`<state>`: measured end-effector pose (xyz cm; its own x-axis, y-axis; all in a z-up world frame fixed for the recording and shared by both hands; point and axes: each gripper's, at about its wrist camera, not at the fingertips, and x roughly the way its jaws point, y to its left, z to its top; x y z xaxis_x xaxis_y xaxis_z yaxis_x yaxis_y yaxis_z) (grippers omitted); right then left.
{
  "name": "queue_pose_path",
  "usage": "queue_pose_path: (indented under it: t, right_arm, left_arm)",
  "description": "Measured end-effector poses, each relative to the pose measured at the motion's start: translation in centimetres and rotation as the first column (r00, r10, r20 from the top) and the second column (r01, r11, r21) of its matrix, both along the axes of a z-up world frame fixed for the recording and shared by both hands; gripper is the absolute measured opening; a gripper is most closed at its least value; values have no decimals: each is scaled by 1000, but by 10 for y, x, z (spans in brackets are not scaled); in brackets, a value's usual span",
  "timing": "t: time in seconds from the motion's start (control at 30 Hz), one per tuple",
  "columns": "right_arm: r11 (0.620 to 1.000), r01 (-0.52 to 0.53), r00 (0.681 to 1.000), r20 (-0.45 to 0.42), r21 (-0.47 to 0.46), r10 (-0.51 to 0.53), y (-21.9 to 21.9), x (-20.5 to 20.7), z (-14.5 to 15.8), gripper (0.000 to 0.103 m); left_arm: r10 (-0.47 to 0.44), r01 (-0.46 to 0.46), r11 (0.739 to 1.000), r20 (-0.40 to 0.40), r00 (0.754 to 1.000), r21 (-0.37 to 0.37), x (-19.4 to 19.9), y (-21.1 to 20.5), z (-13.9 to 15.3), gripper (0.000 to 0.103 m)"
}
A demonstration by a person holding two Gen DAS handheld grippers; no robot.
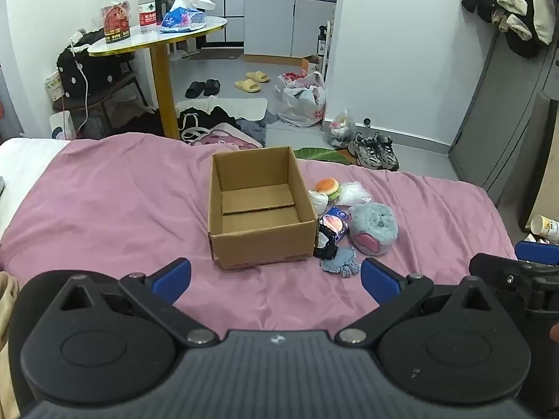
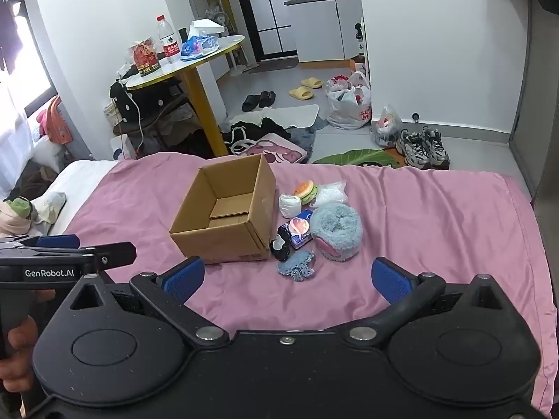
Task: Organize soft objects
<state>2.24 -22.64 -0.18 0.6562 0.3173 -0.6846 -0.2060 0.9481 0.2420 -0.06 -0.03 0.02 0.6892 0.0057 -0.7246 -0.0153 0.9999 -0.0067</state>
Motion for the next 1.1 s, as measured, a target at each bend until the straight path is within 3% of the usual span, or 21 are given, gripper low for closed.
queue_pose_path:
  t: [0.1,0.2,0.27,0.7,1.1]
  right_arm:
    - [1000,-3,1000,2,-2,3,-2,-2,0,103]
    - [1000,-1,1000,-1,5,1,-8,-3,0,103]
    - [1000,-6,1000,-3,-4,6,0,-3,0,103]
    - [1000,22,1000,-11,-10,-22,-5,-7,1,103]
    - [1000,15,1000,-15,4,-15,-5,-10,-4,103]
  left_arm:
    - [4,-4,1000,12,1000,9,-2,-3,0,103]
    - [-15,13,999,-26,1000,-44,1,-1,1,103]
    - [-20,20,998,-5,1000,-61,-4,-1,2,103]
    - [-51,52,997,27,998,-64,-7,-3,0,102]
    - [-15,16,997,14,1000,-78,-9,-1,1,102]
